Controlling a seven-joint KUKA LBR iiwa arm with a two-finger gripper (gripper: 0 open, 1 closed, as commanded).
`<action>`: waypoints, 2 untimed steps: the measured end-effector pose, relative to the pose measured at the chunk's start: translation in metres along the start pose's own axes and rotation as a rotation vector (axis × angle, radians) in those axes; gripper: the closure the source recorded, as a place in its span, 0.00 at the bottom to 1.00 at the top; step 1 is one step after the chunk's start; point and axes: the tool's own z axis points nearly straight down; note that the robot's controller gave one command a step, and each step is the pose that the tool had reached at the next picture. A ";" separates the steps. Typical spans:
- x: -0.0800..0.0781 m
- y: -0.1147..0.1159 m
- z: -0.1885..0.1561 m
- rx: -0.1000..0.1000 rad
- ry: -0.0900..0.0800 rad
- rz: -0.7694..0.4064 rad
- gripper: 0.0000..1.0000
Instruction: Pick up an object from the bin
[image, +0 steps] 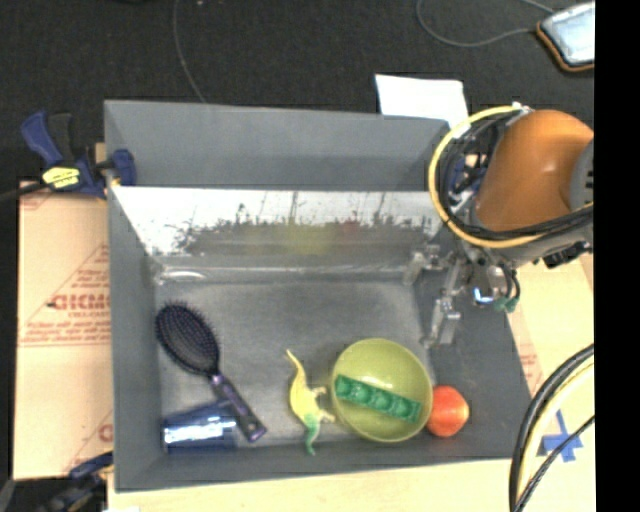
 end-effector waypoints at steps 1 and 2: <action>-0.002 0.000 -0.004 0.001 -0.007 -0.004 0.00; 0.052 0.034 0.126 0.000 -0.006 0.080 0.00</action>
Offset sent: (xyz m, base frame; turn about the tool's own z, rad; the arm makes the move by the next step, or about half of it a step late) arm -0.0522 0.0340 -0.1240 0.0815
